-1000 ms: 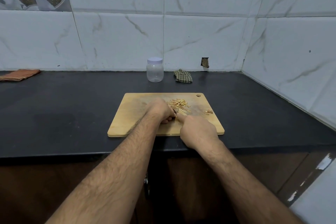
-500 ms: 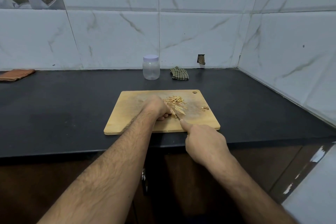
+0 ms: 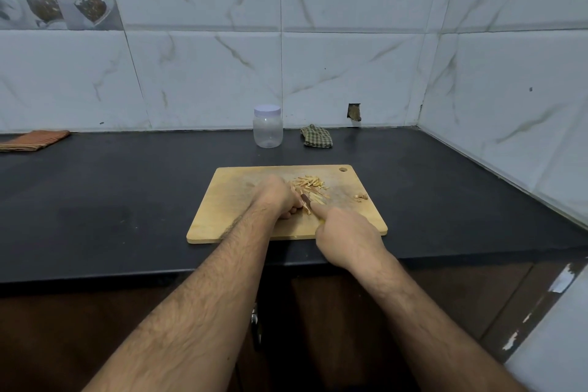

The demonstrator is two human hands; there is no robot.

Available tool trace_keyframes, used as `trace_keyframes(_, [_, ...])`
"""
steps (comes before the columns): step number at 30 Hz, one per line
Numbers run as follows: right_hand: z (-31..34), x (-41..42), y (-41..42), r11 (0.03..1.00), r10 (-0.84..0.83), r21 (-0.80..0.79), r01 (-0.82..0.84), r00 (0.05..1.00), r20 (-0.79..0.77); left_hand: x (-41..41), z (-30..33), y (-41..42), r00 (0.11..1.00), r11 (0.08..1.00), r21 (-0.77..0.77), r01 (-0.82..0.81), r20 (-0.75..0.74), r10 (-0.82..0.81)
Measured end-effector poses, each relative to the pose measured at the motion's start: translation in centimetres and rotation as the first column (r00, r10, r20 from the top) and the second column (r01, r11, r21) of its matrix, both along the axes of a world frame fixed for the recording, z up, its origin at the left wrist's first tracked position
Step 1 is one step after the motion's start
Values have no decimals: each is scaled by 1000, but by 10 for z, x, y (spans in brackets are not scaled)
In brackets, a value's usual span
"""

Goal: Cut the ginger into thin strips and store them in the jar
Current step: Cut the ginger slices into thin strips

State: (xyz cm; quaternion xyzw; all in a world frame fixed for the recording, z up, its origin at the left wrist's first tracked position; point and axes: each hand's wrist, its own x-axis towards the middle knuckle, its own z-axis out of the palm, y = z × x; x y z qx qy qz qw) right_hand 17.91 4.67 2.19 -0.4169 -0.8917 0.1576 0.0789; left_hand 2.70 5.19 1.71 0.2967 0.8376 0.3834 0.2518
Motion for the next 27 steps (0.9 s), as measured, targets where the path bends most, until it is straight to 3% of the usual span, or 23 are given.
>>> trace_keyframes(17, [2,-12,-2,998,21,50,-26,995,93,-1,-1,4,993,997,-74,-22,-114,14])
trace_keyframes(27, [-4,15,-15,999,35,36,-40,989,142,-4,-5,5,996,999,-37,-24,-89,21])
